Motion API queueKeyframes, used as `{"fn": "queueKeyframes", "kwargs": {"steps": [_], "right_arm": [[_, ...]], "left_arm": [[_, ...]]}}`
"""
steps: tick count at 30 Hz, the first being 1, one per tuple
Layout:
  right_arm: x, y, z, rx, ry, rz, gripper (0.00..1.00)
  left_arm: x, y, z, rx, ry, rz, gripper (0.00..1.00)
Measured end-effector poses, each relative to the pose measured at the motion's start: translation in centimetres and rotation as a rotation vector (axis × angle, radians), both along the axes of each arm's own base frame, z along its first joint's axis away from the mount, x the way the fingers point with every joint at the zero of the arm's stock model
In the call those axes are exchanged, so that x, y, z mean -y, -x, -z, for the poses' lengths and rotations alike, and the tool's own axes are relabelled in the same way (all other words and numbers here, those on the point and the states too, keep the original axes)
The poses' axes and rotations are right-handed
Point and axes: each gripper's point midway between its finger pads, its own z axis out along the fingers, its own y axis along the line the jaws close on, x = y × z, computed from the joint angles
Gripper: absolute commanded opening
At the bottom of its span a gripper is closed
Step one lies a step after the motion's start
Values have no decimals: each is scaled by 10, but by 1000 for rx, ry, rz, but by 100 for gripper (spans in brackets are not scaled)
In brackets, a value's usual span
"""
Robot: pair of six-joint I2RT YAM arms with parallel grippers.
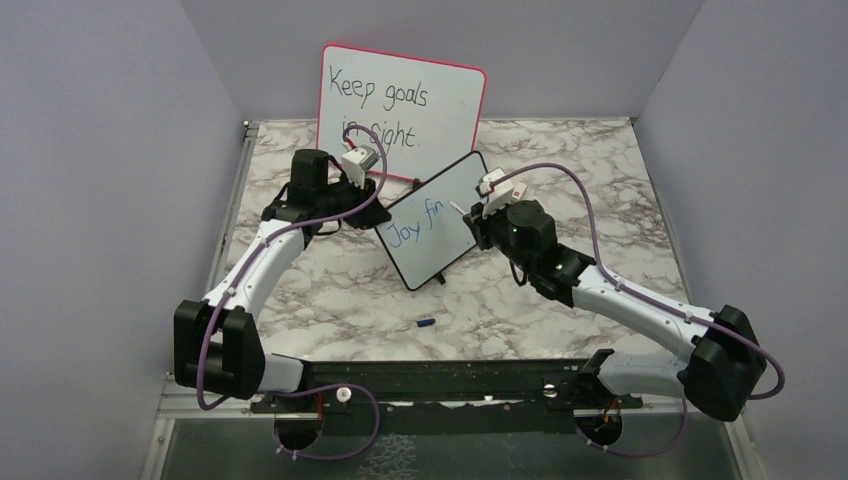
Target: Write a sentence on the whiteboard
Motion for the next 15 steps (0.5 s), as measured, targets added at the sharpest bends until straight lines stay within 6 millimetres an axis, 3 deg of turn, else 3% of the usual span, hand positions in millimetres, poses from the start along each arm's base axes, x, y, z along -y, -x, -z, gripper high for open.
{"fn": "queueKeyframes", "kwargs": {"steps": [6, 15], "right_arm": [[4, 3, 2, 14, -13, 3, 1], [9, 9, 4, 19, -18, 3, 0]], "left_arm": [[1, -12, -9, -1, -4, -22, 41], [15, -37, -16, -28, 36, -9, 44]]}}
